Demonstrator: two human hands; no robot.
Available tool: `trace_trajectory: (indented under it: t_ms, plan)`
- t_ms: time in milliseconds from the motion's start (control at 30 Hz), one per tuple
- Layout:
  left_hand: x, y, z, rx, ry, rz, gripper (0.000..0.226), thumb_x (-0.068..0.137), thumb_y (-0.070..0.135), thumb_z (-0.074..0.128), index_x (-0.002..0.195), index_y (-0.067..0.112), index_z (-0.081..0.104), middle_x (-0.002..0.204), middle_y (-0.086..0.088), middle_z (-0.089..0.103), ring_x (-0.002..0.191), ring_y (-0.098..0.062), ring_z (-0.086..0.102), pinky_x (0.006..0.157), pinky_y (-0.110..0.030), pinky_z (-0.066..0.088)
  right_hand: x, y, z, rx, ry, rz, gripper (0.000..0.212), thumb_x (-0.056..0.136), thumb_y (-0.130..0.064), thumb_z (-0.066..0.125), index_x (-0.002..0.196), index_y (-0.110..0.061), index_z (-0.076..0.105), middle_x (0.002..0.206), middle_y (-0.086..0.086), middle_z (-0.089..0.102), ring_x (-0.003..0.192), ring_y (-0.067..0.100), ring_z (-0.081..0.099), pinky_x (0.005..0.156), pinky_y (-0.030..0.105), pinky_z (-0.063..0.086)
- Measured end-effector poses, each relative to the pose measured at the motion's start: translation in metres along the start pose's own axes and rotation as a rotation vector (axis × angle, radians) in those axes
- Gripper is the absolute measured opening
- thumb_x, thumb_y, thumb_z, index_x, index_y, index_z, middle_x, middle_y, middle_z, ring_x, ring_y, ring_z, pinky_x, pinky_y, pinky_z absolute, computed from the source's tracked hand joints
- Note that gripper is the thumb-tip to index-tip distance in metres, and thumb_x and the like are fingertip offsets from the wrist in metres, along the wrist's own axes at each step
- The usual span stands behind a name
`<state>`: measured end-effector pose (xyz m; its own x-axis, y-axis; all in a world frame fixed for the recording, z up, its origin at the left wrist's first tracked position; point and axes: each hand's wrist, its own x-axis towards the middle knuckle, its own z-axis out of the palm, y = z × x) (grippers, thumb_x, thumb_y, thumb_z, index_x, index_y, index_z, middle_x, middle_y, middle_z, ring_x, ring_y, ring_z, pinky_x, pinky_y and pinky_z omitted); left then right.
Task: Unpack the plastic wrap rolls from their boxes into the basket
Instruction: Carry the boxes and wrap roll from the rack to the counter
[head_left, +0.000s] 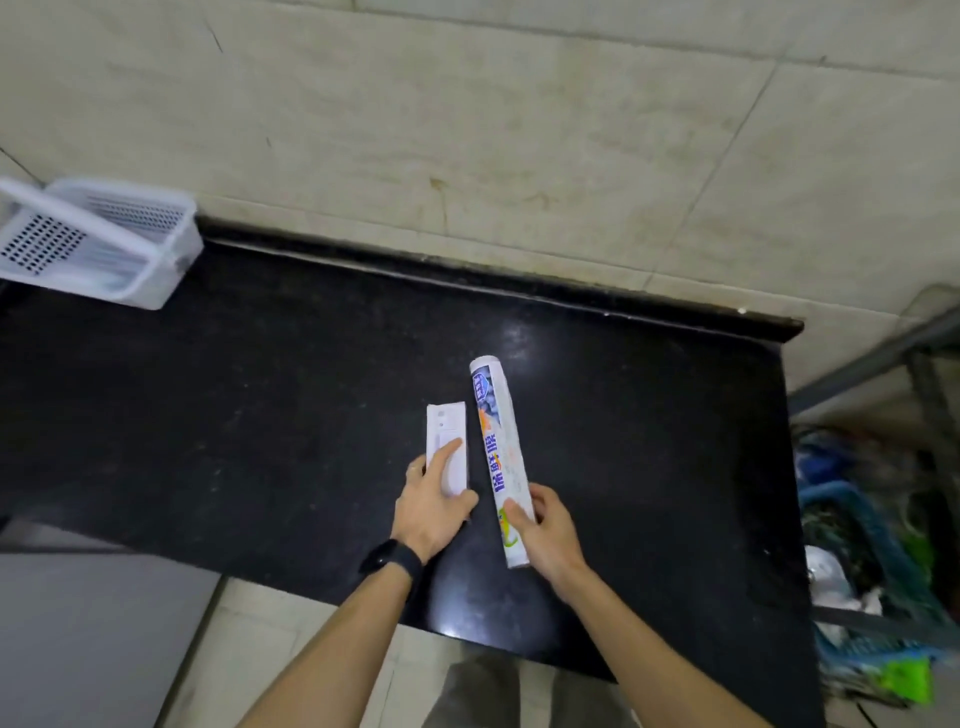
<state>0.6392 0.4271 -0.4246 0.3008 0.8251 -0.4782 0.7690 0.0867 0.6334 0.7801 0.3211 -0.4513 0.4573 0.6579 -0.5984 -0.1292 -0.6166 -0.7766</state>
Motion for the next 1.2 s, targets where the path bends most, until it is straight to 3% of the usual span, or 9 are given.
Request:
trace_trajectory:
  t_ms: [100, 233, 300, 400, 533, 667, 833, 1033, 1200]
  plan:
    - [0.007, -0.002, 0.003, 0.033, 0.001, 0.036, 0.076, 0.074, 0.039, 0.066, 0.141, 0.055, 0.034, 0.149, 0.005, 0.036, 0.122, -0.024, 0.055, 0.095, -0.030, 0.040, 0.002, -0.002, 0.009, -0.093, -0.002, -0.057, 0.036, 0.091, -0.022, 0.070, 0.126, -0.022, 0.062, 0.110, -0.012, 0.067, 0.100, 0.006, 0.065, 0.089, 0.026, 0.052]
    - [0.009, -0.004, 0.004, 0.081, -0.015, 0.113, 0.076, 0.077, 0.048, 0.065, 0.143, 0.056, 0.029, 0.152, 0.007, 0.034, 0.123, -0.020, 0.055, 0.095, -0.032, 0.043, 0.001, -0.004, 0.009, -0.172, -0.069, -0.121, 0.034, 0.095, -0.026, 0.064, 0.129, -0.026, 0.066, 0.111, -0.005, 0.069, 0.104, 0.012, 0.066, 0.092, 0.029, 0.053]
    - [0.011, -0.004, 0.002, 0.123, -0.034, 0.154, 0.074, 0.081, 0.050, 0.063, 0.145, 0.056, 0.027, 0.154, 0.009, 0.032, 0.122, -0.020, 0.056, 0.095, -0.033, 0.045, 0.002, 0.002, 0.007, -0.472, -0.028, -0.153, 0.038, 0.099, -0.043, 0.053, 0.136, -0.036, 0.059, 0.110, -0.008, 0.060, 0.109, 0.014, 0.052, 0.095, 0.029, 0.041]
    - [0.012, -0.003, 0.002, 0.272, -0.093, 0.167, 0.074, 0.086, 0.055, 0.054, 0.148, 0.058, 0.013, 0.163, 0.003, 0.017, 0.124, -0.029, 0.055, 0.096, -0.039, 0.047, 0.001, 0.012, 0.001, -0.845, 0.025, -0.171, 0.052, 0.100, -0.059, 0.029, 0.146, -0.040, 0.041, 0.126, -0.003, 0.049, 0.118, 0.020, 0.039, 0.100, 0.039, 0.037]
    - [0.008, 0.004, 0.006, 0.389, -0.144, 0.157, 0.073, 0.092, 0.056, 0.045, 0.149, 0.058, -0.001, 0.166, -0.004, -0.001, 0.120, -0.036, 0.057, 0.093, -0.041, 0.051, 0.000, 0.016, 0.000, -0.787, 0.048, -0.184, 0.063, 0.102, -0.058, 0.025, 0.157, -0.029, 0.021, 0.141, -0.001, 0.049, 0.127, 0.024, 0.040, 0.101, 0.043, 0.038]
    - [0.003, 0.014, 0.009, 0.362, -0.177, 0.144, 0.076, 0.092, 0.052, 0.049, 0.152, 0.053, 0.002, 0.165, -0.001, 0.002, 0.120, -0.032, 0.058, 0.094, -0.039, 0.050, -0.005, 0.010, -0.012, -0.691, 0.019, -0.211, 0.055, 0.101, -0.057, 0.033, 0.153, -0.039, 0.030, 0.138, -0.002, 0.053, 0.124, 0.023, 0.045, 0.098, 0.042, 0.043]
    - [-0.004, 0.029, 0.004, 0.427, -0.117, 0.112, 0.073, 0.093, 0.050, 0.051, 0.154, 0.046, 0.012, 0.165, -0.010, -0.006, 0.141, -0.038, 0.034, 0.110, -0.044, 0.039, -0.013, -0.003, -0.056, -0.682, -0.106, -0.244, 0.056, 0.100, -0.053, 0.042, 0.152, -0.034, 0.039, 0.146, -0.003, 0.048, 0.132, 0.024, 0.042, 0.110, 0.036, 0.037]
    - [-0.024, 0.099, 0.025, 0.581, 0.051, 0.348, 0.064, 0.094, 0.048, 0.048, 0.153, 0.035, 0.028, 0.164, -0.005, 0.019, 0.147, -0.028, 0.024, 0.119, -0.035, 0.023, -0.045, -0.022, -0.159, -0.605, 0.022, -0.424, 0.043, 0.101, -0.042, 0.050, 0.142, -0.029, 0.054, 0.143, -0.012, 0.054, 0.137, 0.012, 0.039, 0.110, 0.015, 0.023]
    - [-0.043, 0.217, 0.072, 0.658, 0.050, 0.658, 0.057, 0.096, 0.049, 0.046, 0.149, 0.032, 0.038, 0.158, -0.003, 0.035, 0.148, -0.028, 0.024, 0.121, -0.036, 0.019, -0.080, -0.057, -0.274, -0.622, 0.300, -0.582, 0.036, 0.101, -0.039, 0.053, 0.135, -0.031, 0.061, 0.138, -0.019, 0.055, 0.139, 0.003, 0.034, 0.108, 0.007, 0.011]
